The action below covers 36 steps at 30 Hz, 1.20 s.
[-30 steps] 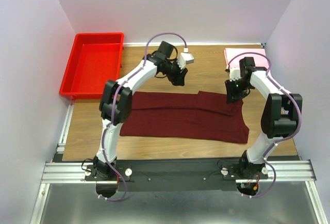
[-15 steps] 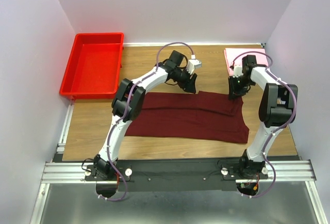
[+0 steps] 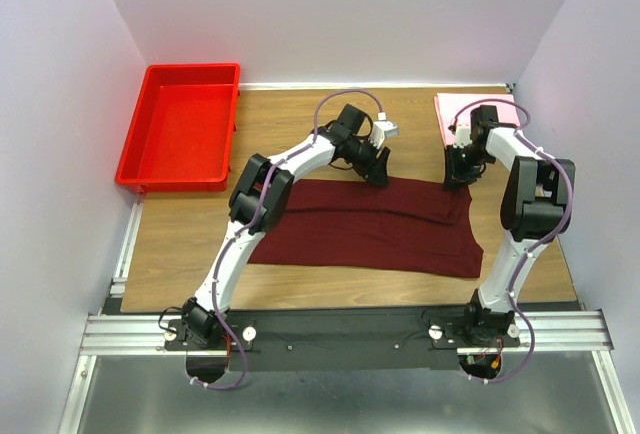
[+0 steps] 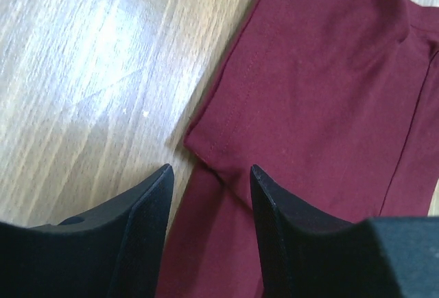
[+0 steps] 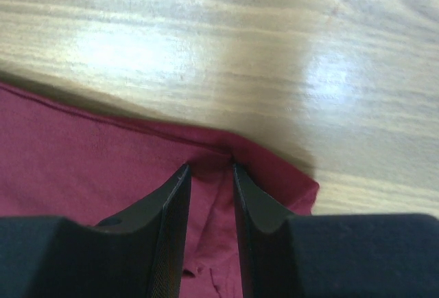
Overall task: Fold and stack the t-shirts
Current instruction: Fold the tshirt
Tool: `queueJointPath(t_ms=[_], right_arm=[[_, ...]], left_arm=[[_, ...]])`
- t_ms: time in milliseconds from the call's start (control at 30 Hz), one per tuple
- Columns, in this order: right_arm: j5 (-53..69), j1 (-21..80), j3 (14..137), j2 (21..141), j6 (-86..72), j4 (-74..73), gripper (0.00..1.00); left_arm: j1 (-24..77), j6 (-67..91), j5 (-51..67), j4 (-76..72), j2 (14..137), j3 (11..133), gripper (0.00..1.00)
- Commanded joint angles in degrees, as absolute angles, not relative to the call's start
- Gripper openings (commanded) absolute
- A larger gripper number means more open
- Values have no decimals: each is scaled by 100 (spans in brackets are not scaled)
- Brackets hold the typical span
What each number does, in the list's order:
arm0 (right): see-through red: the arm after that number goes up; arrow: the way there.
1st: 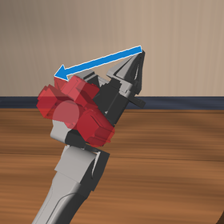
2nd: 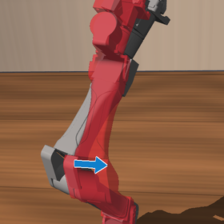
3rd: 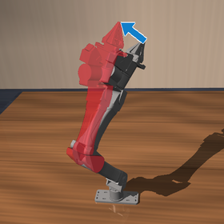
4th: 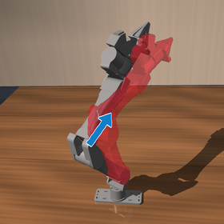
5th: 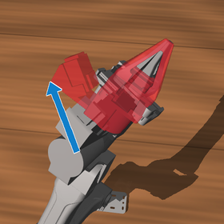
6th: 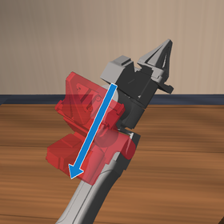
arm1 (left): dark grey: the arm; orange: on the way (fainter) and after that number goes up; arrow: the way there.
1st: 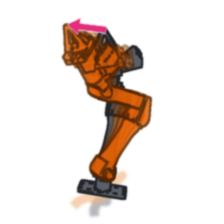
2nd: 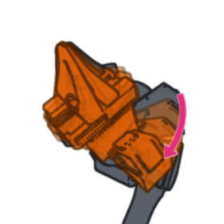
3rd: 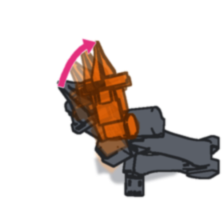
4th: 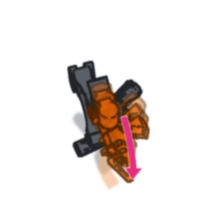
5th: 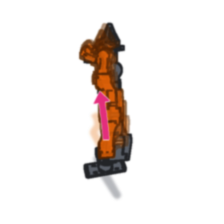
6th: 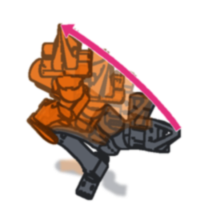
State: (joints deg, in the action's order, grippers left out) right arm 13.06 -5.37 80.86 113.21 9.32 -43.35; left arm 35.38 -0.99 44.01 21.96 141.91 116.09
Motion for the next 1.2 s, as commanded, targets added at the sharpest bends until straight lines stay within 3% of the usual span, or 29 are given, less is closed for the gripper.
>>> queueJointPath(t_ms=[0,233,400,533,567,867,1167], right_arm=[[1503,-580,8305,11531,765,-4280,37],[1582,-589,8358,11593,756,-4289,30],[1626,-580,8367,11382,791,-4307,23],[1722,-580,8394,11259,870,-4350,2],[1740,-589,8376,11207,879,-4368,1],[1925,-580,8069,10426,1318,-4482,1],[2267,-580,7183,9475,2179,-5053,1]], left_arm=[[3621,-18,4640,2074,14379,11821,56],[3612,237,4808,1969,14528,11848,55],[3612,316,4939,1820,14520,11936,45],[3612,422,5114,1565,14362,11892,33],[3621,439,5159,1504,14318,11857,29],[3639,449,5388,984,13484,11076,1],[3849,-253,5432,1221,12535,9890,0]])
